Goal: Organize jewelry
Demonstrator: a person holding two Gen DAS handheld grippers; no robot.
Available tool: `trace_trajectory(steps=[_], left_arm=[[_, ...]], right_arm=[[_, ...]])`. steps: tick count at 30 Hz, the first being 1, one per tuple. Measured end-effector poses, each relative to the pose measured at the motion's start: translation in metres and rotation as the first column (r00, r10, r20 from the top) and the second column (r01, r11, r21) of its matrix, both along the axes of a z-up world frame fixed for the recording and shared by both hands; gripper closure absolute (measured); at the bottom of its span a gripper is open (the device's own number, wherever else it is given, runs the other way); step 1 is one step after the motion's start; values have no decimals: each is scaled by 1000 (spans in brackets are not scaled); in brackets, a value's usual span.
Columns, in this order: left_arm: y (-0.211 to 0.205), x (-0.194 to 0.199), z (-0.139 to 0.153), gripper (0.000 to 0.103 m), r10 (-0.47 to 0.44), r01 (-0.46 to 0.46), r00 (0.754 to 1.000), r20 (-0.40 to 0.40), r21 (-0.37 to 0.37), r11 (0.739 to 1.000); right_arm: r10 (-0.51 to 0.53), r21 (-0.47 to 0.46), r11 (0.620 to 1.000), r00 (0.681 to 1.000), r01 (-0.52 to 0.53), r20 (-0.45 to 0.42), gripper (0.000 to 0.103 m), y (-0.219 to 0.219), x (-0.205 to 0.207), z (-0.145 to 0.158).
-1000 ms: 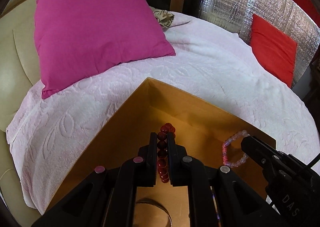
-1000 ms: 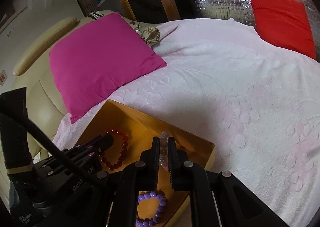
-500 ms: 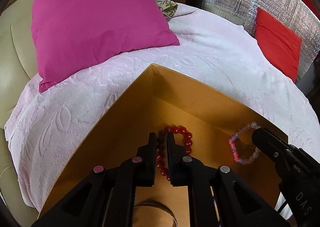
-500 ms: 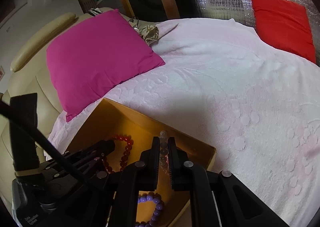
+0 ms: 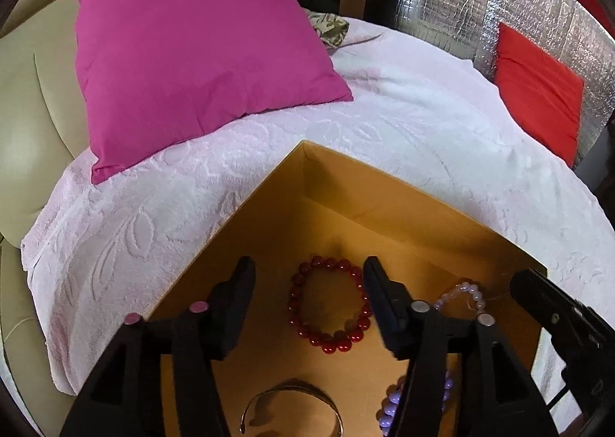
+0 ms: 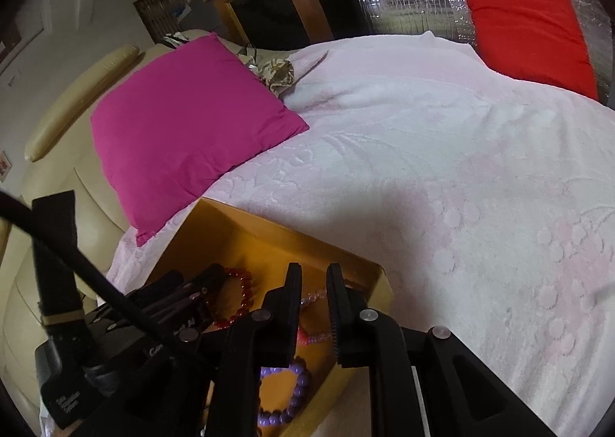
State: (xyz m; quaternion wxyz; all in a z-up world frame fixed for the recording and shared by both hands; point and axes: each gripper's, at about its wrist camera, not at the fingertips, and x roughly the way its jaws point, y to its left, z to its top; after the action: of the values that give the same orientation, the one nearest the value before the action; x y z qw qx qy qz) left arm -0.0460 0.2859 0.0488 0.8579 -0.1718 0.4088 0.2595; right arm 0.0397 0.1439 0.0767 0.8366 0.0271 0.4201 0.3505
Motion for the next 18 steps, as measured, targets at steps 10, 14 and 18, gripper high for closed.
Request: trace_trajectory(steps=[10,14,18], left_arm=[[-14,-27,24,31,-1,2,994,112,-8,1000],[-27,-63,29,30,-3,8,996,87,-57,998],[-55,-113,52,30,17,-23,995,98,56,998]], right_arm=[[-38,61,997,999,37,13,57,-52,-36,17],[-50,42,998,998,48,25,57,-75,-57,24],[-25,19,1000,998,24,53,57,-96,-90,39]])
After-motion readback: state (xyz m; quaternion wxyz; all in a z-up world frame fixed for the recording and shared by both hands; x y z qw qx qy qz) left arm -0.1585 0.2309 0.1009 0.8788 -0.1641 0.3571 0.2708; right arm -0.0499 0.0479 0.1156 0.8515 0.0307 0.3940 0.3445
